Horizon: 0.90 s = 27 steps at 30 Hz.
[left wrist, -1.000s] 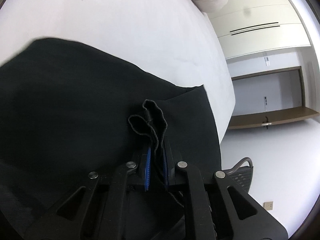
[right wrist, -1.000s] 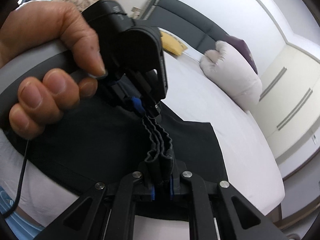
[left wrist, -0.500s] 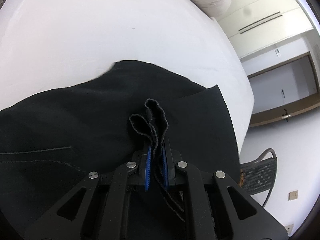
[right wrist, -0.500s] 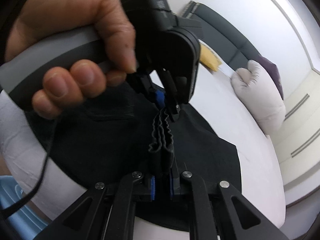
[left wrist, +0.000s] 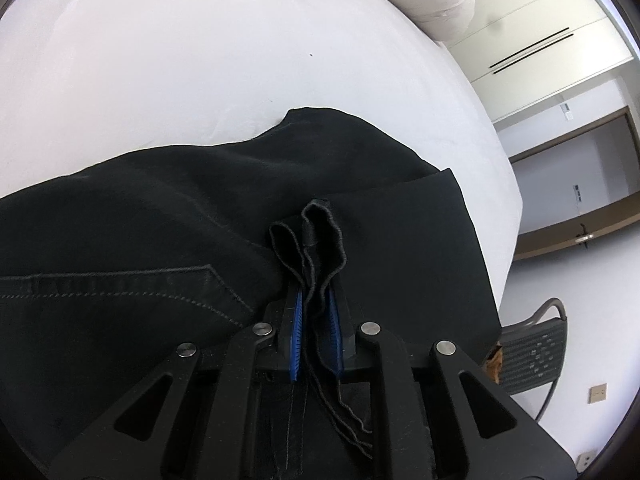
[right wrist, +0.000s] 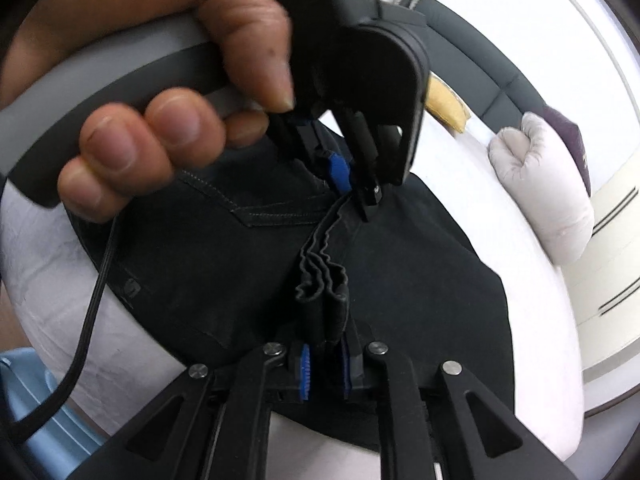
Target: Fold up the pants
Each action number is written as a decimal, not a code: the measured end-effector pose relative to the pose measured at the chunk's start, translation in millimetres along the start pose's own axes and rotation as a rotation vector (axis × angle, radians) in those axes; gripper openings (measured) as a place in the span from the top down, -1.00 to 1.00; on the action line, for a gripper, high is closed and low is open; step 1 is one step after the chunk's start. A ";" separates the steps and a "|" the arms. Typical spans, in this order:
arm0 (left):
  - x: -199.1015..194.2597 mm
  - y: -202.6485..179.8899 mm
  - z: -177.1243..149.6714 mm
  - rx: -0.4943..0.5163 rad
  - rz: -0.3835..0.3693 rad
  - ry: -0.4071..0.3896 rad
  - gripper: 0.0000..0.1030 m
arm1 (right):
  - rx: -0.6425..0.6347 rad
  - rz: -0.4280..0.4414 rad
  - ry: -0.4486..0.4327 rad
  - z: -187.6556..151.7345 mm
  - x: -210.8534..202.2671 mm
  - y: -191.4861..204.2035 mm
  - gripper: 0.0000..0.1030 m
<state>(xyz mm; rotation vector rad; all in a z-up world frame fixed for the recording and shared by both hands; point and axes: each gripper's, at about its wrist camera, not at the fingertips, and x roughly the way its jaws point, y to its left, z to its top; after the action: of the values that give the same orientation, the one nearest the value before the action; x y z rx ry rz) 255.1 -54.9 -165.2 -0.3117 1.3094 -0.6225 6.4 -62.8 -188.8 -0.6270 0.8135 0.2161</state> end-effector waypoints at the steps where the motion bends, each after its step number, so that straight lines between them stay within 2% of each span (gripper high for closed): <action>1: -7.4 1.2 -1.9 0.001 0.017 -0.006 0.72 | 0.014 0.010 0.000 -1.4 -1.4 -1.1 0.56; 2: -11.9 -2.0 -4.2 0.003 0.054 -0.017 0.72 | 0.031 0.018 0.004 -3.7 -1.2 -15.5 0.35; 3: -12.2 -10.8 -5.0 0.012 0.102 -0.032 0.72 | 0.041 0.025 0.003 -4.8 -4.4 -19.4 0.21; 4: -19.5 -14.3 -7.2 0.033 0.170 -0.055 0.72 | 0.054 0.045 -0.001 -6.3 -9.0 -22.2 -0.05; 5: -26.6 -17.9 -9.5 0.054 0.242 -0.077 0.72 | 0.092 0.105 -0.013 -10.1 -18.4 -33.7 -0.15; 7: -42.6 -21.1 -15.4 0.085 0.342 -0.125 0.72 | 0.184 0.227 -0.019 -17.6 -31.8 -57.6 -0.15; 9: -52.5 -38.8 -23.2 0.132 0.333 -0.173 0.72 | 0.349 0.409 -0.009 -30.2 -39.8 -100.0 0.04; 10: -51.5 -48.1 -26.8 0.158 0.324 -0.174 0.72 | 0.428 0.483 -0.014 -36.4 -39.7 -120.3 0.36; 11: -46.8 -59.3 -31.4 0.193 0.315 -0.166 0.72 | 0.545 0.565 -0.021 -46.5 -34.9 -155.0 0.60; 13: -27.1 -79.7 -42.6 0.269 0.288 -0.130 0.72 | 0.676 0.616 -0.038 -62.1 -24.0 -200.6 0.63; 14: -14.7 -83.9 -47.1 0.292 0.291 -0.103 0.72 | 0.743 0.669 -0.042 -70.0 -10.4 -231.5 0.63; 16: 13.6 -81.6 -57.2 0.302 0.319 -0.031 0.72 | 0.804 0.728 -0.043 -75.2 13.6 -268.1 0.63; 17: 18.3 -82.0 -62.0 0.321 0.332 -0.048 0.73 | 0.837 0.801 -0.028 -77.1 35.2 -288.7 0.63; 19: 20.7 -85.1 -68.0 0.368 0.355 -0.070 0.73 | 0.884 0.877 -0.015 -76.4 62.5 -304.9 0.63; 22: 23.1 -86.4 -66.9 0.368 0.369 -0.058 0.73 | 0.969 0.957 0.037 -77.4 111.7 -319.0 0.63; 23: 24.3 -86.1 -66.2 0.363 0.368 -0.056 0.73 | 0.990 0.950 0.061 -79.5 128.1 -321.1 0.64; 24: 27.1 -88.3 -70.8 0.363 0.369 -0.055 0.73 | 1.010 0.931 0.116 -86.2 146.6 -318.8 0.68; 25: 27.5 -87.7 -73.1 0.365 0.369 -0.054 0.73 | 1.030 0.932 0.168 -93.2 159.9 -315.2 0.94; 26: 26.9 -86.2 -73.1 0.365 0.368 -0.054 0.73 | 1.063 0.951 0.203 -105.4 169.6 -309.3 1.00; 27: 27.4 -86.0 -73.2 0.363 0.366 -0.055 0.73 | 1.079 0.964 0.198 -111.9 170.8 -307.7 1.00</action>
<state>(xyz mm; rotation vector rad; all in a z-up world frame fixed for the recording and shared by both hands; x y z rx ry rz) 166.9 -130.2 -158.2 0.2042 1.1373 -0.5218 180.2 -384.9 -237.5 0.8094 1.2202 0.5313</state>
